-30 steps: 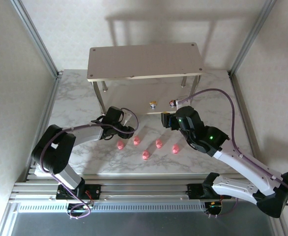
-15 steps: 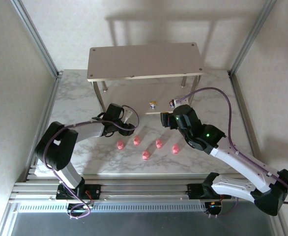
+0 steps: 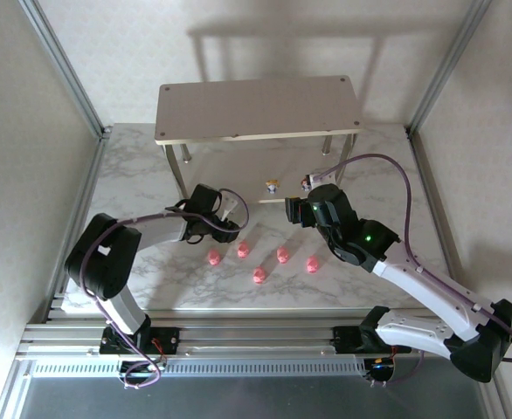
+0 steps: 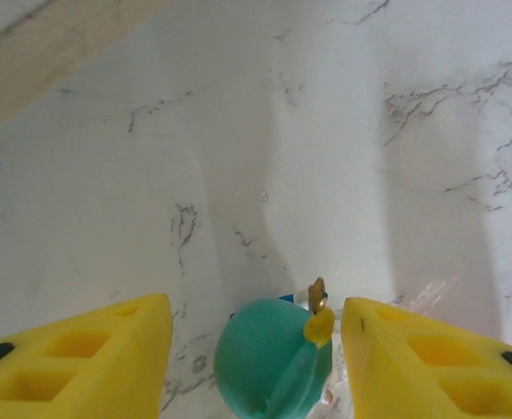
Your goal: Place and organize the plastic toys onto the shelf
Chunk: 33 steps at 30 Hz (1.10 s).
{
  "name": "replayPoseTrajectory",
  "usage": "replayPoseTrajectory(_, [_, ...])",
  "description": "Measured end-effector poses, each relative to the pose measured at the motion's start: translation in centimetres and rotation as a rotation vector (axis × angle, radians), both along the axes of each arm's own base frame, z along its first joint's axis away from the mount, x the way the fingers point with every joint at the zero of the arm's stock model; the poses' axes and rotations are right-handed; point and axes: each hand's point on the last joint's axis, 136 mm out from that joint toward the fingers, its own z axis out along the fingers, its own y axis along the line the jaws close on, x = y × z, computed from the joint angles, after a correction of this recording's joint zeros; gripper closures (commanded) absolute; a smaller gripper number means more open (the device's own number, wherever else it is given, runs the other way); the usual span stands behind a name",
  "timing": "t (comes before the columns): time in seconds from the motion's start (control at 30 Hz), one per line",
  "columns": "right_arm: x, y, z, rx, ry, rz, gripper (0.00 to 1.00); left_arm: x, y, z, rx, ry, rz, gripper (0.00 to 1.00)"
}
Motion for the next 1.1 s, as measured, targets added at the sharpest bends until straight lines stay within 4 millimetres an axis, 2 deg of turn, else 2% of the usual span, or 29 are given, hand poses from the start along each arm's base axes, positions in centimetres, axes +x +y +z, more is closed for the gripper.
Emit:
replayPoseTrajectory(0.2, [0.1, -0.1, 0.0, 0.000, 0.000, -0.005, 0.17, 0.5, -0.3, -0.9, 0.019, 0.028, -0.013, 0.63])
replayPoseTrajectory(0.5, [0.2, -0.5, -0.9, -0.014, 0.014, -0.014, 0.17, 0.6, -0.3, -1.1, 0.025, 0.035, -0.015, 0.68])
replayPoseTrajectory(0.6, [0.2, -0.6, -1.0, -0.016, 0.015, -0.018, 0.17, 0.4, -0.3, -0.6, 0.024, 0.034, -0.016, 0.67])
replayPoseTrajectory(0.7, [0.2, -0.7, -1.0, -0.016, 0.015, -0.020, 0.17, 0.2, -0.5, 1.6, 0.010, -0.004, -0.028, 0.67])
replayPoseTrajectory(0.8, [0.3, -0.7, -1.0, -0.016, 0.015, -0.022, 0.17, 0.2, -1.0, 4.9, -0.015, -0.074, -0.048, 0.66])
replayPoseTrajectory(0.97, [0.3, -0.7, -1.0, -0.015, 0.016, -0.022, 0.17, 2.2, -1.8, 10.3, -0.045, -0.214, -0.064, 0.65])
replayPoseTrajectory(1.1, [0.3, -0.7, -1.0, -0.013, 0.016, -0.024, 0.17, 4.0, -2.5, 12.0, -0.037, -0.273, -0.083, 0.65])
